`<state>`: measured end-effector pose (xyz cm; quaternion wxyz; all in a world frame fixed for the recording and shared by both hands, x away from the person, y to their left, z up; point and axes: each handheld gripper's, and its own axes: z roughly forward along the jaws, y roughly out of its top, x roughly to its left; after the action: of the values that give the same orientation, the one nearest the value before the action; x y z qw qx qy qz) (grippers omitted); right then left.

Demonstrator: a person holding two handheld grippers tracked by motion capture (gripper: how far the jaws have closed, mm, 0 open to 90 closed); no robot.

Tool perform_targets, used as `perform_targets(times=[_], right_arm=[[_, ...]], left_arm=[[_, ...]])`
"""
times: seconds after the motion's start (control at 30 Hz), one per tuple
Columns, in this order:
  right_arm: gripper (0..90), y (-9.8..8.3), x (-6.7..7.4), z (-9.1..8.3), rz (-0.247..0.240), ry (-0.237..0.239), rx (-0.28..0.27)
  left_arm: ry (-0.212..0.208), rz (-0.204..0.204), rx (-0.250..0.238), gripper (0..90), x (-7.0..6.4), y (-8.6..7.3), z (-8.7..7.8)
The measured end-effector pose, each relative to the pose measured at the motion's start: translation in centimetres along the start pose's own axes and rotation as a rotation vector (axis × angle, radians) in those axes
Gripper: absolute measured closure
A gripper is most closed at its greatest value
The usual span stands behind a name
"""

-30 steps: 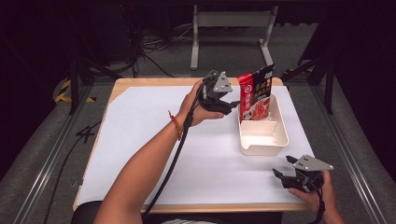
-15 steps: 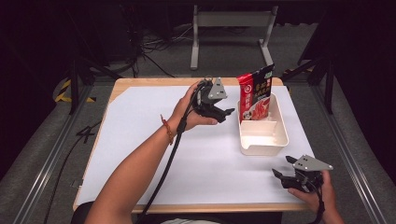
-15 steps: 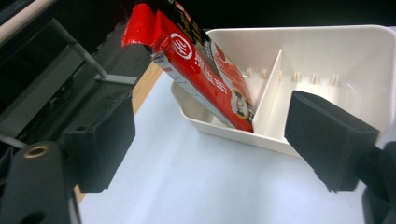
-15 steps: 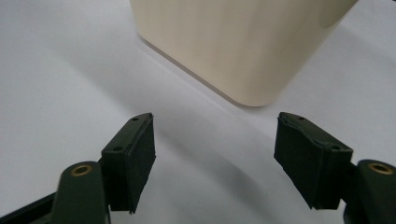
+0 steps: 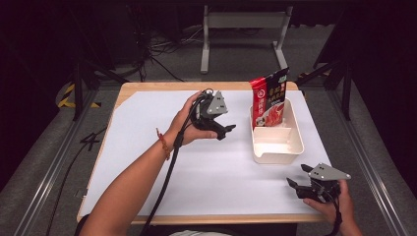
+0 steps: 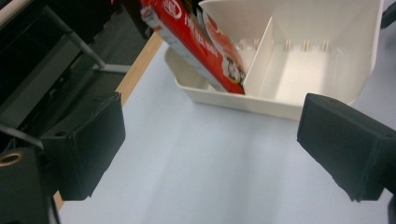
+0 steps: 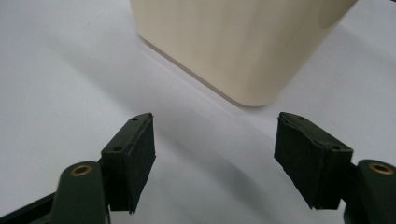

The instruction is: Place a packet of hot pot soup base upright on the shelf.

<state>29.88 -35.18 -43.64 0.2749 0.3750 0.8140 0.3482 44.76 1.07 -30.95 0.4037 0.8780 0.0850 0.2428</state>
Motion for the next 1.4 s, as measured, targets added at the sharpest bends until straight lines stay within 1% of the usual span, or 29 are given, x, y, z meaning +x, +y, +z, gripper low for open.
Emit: perform_targets(times=[0.07, 0.13, 0.17, 0.3, 0.33, 0.4, 0.43, 0.47, 0.5, 0.53, 0.57, 0.6, 0.67, 0.7, 0.73, 0.77, 0.8, 0.87, 0.93, 0.97, 1.03, 1.07, 1.1, 1.2, 1.23, 1.3, 1.4], right_arm=[[28.5, 0.0, 0.0, 0.0, -0.001, -0.001, -0.001], [28.5, 0.0, 0.0, 0.0, -0.001, -0.001, -0.003], [28.5, 0.0, 0.0, 0.0, 0.001, -0.001, -0.004], [28.4, 0.0, 0.1, 0.0, -0.004, -0.001, -0.003], [28.5, 0.0, 0.1, 0.0, -0.005, -0.002, -0.003], [28.4, 0.0, 0.1, 0.0, -0.002, -0.002, -0.004], [28.4, 0.1, 0.1, 0.0, -0.001, -0.002, -0.004], [28.4, 0.1, 0.1, 0.0, -0.001, -0.002, -0.003], [28.4, 0.1, 0.1, 0.0, -0.003, -0.002, -0.003], [28.4, 0.1, 0.1, 0.0, -0.004, -0.001, -0.002], [28.3, 0.1, 0.1, 0.0, -0.005, -0.002, -0.001], [28.3, 0.1, 0.1, 0.0, -0.005, -0.002, -0.001], [28.3, 0.1, 0.1, 0.0, -0.004, -0.002, -0.003], [28.3, 0.1, 0.1, 0.0, -0.004, -0.003, -0.004], [28.3, 0.1, 0.1, 0.0, -0.005, -0.003, -0.003], [28.3, 0.1, 0.1, 0.0, -0.005, -0.003, -0.003], [28.3, 0.1, 0.2, 0.0, -0.004, -0.002, -0.003], [28.3, 0.1, 0.2, -0.1, -0.006, -0.003, -0.002], [28.3, 0.1, 0.2, -0.1, -0.007, 0.000, -0.004], [28.2, 0.1, 0.2, -0.1, -0.008, -0.001, -0.003], [28.1, 0.1, 0.2, -0.1, -0.012, -0.003, -0.004], [28.2, 0.1, 0.3, -0.1, -0.013, -0.003, -0.004], [28.2, 0.1, 0.3, -0.1, -0.015, -0.003, -0.003], [28.2, 0.2, 0.3, -0.1, -0.015, -0.004, -0.002], [28.1, 0.2, 0.3, -0.1, -0.017, -0.005, -0.002], [27.9, 0.2, 0.3, -0.1, -0.016, -0.007, -0.003], [27.7, 0.2, 0.3, -0.1, -0.018, -0.005, -0.001]], left_arm=[[-0.002, 0.000, 0.010, 8.5, -0.2, -0.5, -0.2], [0.008, 0.014, 0.019, 8.2, -0.4, -1.1, -0.4], [0.009, 0.014, 0.026, 8.1, -0.5, -1.4, -0.5], [0.021, 0.023, 0.031, 7.8, -0.9, -2.4, -1.3], [0.022, 0.016, 0.035, 7.6, -1.0, -2.7, -1.5], [0.022, 0.014, 0.037, 7.6, -1.1, -3.2, -1.8], [0.025, 0.024, 0.041, 7.5, -1.1, -3.6, -2.0], [0.028, 0.017, 0.043, 7.5, -1.3, -3.9, -2.2], [0.026, 0.021, 0.049, 7.5, -1.3, -4.2, -2.3], [0.026, 0.021, 0.049, 7.5, -1.3, -4.2, -2.3], [0.040, 0.029, 0.065, 7.3, -1.6, -4.8, -2.6], [0.040, 0.029, 0.065, 7.3, -1.6, -4.8, -2.6], [0.034, 0.026, 0.076, 7.2, -1.8, -5.4, -2.8], [0.039, 0.028, 0.084, 7.1, -1.9, -5.7, -2.9], [0.043, 0.040, 0.095, 7.1, -2.1, -6.3, -3.1], [0.050, 0.039, 0.104, 7.1, -2.2, -6.6, -3.2], [0.050, 0.039, 0.104, 7.0, -2.2, -6.6, -3.2], [0.054, 0.031, 0.114, 7.0, -2.4, -7.5, -3.6], [0.060, 0.013, 0.121, 7.0, -2.6, -8.2, -4.0], [0.060, 0.015, 0.116, 7.1, -2.6, -8.6, -4.2], [0.063, 0.003, 0.126, 7.1, -2.7, -9.2, -4.4], [0.066, 0.011, 0.127, 7.1, -2.7, -9.6, -4.5], [0.070, 0.012, 0.138, 7.1, -2.8, -10.0, -4.7], [0.078, 0.008, 0.156, 7.1, -3.0, -11.0, -5.0], [0.078, 0.008, 0.156, 7.1, -3.0, -11.0, -5.0], [0.078, 0.001, 0.164, 7.1, -3.2, -12.1, -5.3], [0.085, -0.007, 0.171, 7.4, -3.4, -12.9, -5.6]])
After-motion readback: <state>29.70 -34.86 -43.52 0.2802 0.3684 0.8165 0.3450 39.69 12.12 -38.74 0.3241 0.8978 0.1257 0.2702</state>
